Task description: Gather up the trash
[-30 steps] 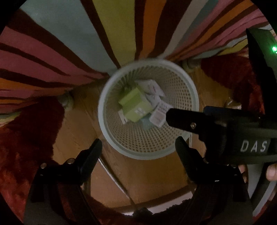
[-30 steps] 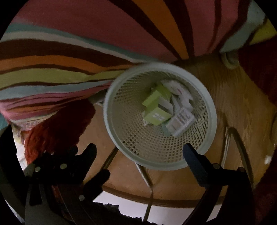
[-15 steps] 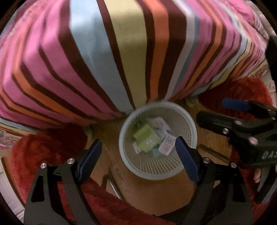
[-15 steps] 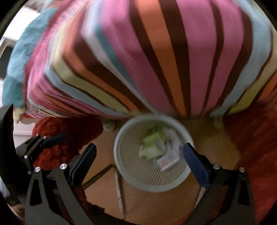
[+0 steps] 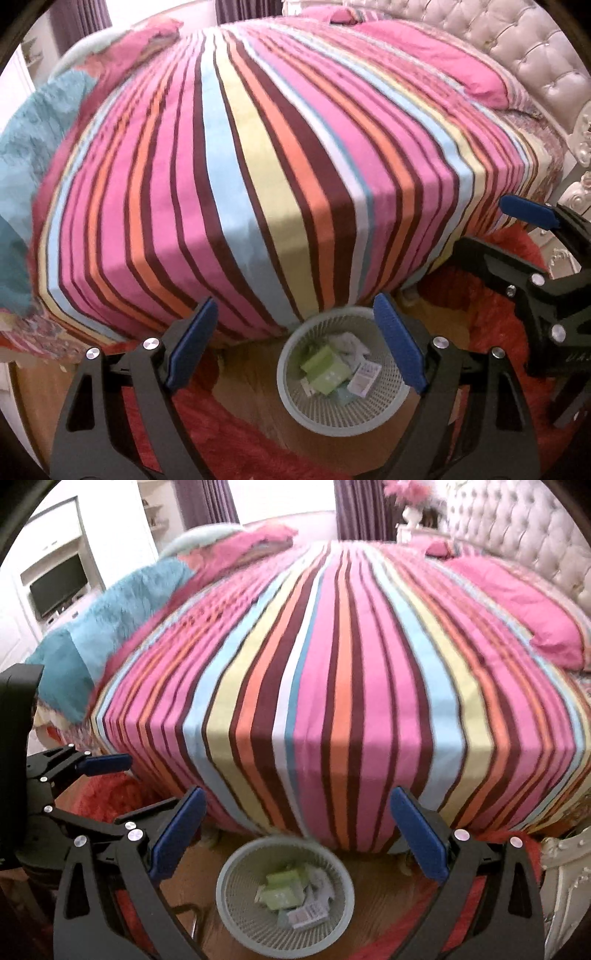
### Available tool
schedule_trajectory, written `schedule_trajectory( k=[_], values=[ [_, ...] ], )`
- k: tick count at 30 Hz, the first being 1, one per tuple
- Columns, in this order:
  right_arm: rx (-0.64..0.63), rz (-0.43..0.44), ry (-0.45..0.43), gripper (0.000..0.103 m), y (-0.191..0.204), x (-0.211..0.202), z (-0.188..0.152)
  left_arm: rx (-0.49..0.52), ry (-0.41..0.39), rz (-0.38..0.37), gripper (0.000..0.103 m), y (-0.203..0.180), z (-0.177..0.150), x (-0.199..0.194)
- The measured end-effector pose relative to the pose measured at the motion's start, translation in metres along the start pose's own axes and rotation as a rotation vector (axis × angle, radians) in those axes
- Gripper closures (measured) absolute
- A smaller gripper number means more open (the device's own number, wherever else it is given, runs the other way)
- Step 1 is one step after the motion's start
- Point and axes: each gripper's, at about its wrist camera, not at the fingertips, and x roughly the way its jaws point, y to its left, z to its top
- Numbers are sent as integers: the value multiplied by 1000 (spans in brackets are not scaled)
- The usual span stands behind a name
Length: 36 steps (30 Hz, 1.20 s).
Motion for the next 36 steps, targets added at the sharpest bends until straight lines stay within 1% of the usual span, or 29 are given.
schedule_trajectory(
  k=[6, 10, 13, 16, 20, 22, 26, 29, 36],
  values=[
    [12, 1, -56, 8, -4, -17, 8, 0, -95, 22, 19, -2, 12, -28],
    [-3, -15, -107, 8, -3, -30, 18, -5, -164, 64, 19, -3, 22, -48],
    [-4, -20, -135, 8, -3, -36, 23, -6, -187, 72, 19, 0, 27, -57],
    [-11, -14, -160, 8, -2, -40, 26, -16, -192, 44, 19, 2, 31, -59],
    [-26, -23, -167, 8, -1, -39, 29, -18, -192, 54, 19, 2, 33, -58],
    [-27, -25, -164, 8, -2, -36, 30, -20, -187, 55, 19, 2, 33, -56],
    [-25, -25, -152, 8, -2, -29, 33, -53, -172, 31, 19, 8, 35, -49],
    [-25, -26, -145, 8, -2, -26, 33, -60, -168, 46, 19, 10, 38, -46],
    [-30, -26, -136, 8, -2, -22, 36, -76, -163, 46, 19, 14, 41, -42]
  ],
)
